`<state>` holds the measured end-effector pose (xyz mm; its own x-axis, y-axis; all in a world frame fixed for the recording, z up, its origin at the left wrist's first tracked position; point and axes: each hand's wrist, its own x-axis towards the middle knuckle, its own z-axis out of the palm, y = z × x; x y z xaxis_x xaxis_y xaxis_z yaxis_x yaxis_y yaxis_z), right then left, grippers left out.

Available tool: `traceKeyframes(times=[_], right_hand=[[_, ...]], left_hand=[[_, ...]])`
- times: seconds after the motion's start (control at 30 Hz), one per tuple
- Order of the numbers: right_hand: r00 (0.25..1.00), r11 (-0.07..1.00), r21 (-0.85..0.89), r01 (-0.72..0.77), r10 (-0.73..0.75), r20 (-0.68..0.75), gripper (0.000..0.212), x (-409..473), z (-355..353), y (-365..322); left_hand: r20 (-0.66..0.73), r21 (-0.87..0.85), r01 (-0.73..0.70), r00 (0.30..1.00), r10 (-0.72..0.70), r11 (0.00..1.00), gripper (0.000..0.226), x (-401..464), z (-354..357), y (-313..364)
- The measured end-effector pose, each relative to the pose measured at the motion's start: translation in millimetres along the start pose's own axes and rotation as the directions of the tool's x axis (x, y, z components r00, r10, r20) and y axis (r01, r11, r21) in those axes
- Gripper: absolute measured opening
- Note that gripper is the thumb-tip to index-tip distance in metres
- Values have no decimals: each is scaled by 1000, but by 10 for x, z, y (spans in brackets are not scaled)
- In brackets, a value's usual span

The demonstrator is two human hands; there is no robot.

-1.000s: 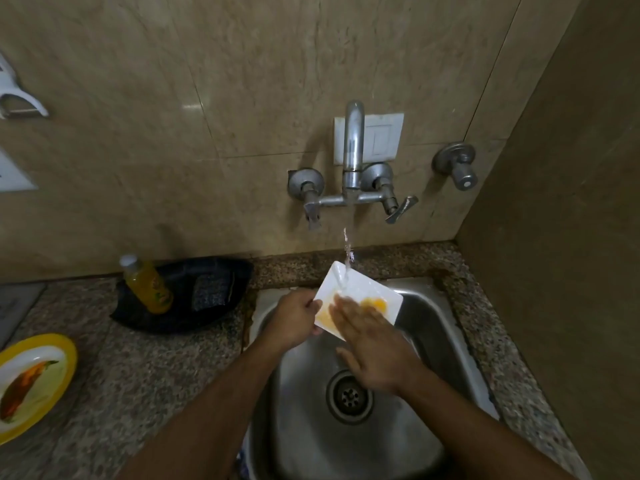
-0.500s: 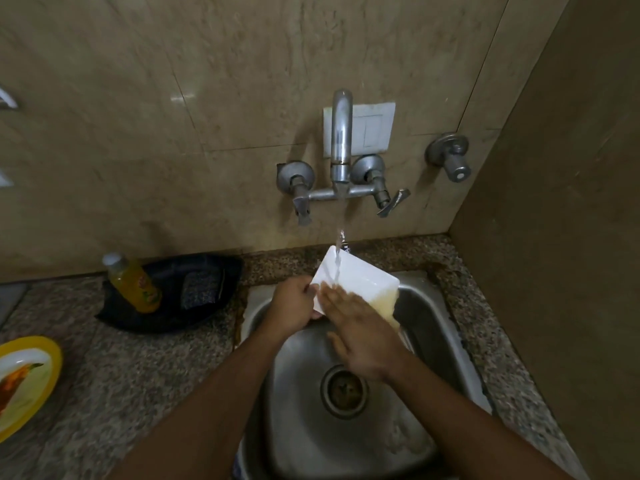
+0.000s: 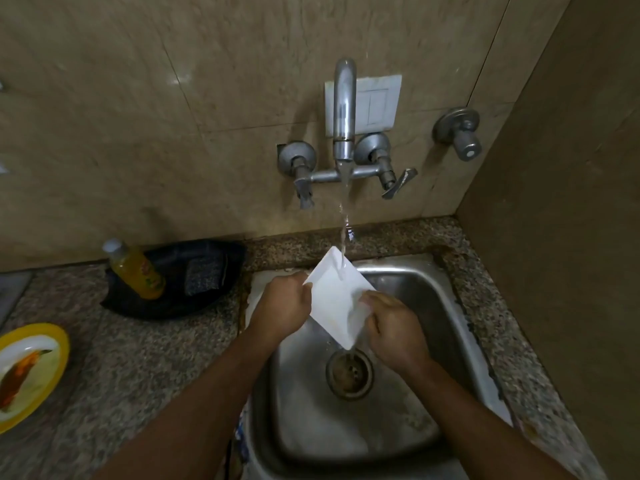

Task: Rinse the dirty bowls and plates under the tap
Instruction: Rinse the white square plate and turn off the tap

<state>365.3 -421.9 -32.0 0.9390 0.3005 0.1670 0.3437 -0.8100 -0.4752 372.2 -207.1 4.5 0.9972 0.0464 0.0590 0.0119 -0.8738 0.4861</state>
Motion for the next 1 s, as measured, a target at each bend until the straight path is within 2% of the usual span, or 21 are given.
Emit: traceKeyframes(times=[0.1,0.17,0.27,0.33,0.43,0.47,0.53,0.6,0.63,0.73,0.8,0.87,1.0], right_hand=[[981,996,-58,66,-54,186,76,126,162,-218],[965,995,-48,89,-74,252,90,206,255,-385],[913,956,-47,288,-260,315,79,176,212,-453],[895,916,-137,377,-323,308,75,143,147,-301],[928,955,-185,231,-160,336,83,265,139,-199],[922,959,-163,229,-161,352,80,322,162,-248],[902,939,-124,321,-263,343,76,381,205,-326],[882,909,-115,400,-347,320,76,361,172,-302],[887,902,-148,405,-349,302,76,318,151,-249],[937,919,-244,309,-250,245,80,276,109,-244],[961,937,-243,251,-212,175,77,313,108,-238],[947,947,-157,281,-247,204,69,320,47,-184],[910,933,-112,343,-301,285,82,234,36,-11]], left_hand=[[163,-287,254,963,-214,924,22,37,39,32],[204,-386,315,946,-253,867,25,81,104,-29],[248,-477,397,917,-314,784,22,121,116,-86],[259,-525,418,908,-329,742,22,86,115,-64],[298,-546,413,909,-292,729,19,38,174,19],[304,-559,417,907,-291,717,19,57,188,37],[301,-582,442,897,-324,682,16,130,211,11],[309,-642,476,878,-366,601,17,153,204,-1],[314,-659,475,878,-361,583,18,139,208,20],[330,-631,444,896,-299,636,23,109,272,130],[344,-640,451,892,-293,622,20,160,275,175],[391,-681,504,863,-319,532,21,249,257,151],[559,-756,625,771,-304,195,46,346,267,200]])
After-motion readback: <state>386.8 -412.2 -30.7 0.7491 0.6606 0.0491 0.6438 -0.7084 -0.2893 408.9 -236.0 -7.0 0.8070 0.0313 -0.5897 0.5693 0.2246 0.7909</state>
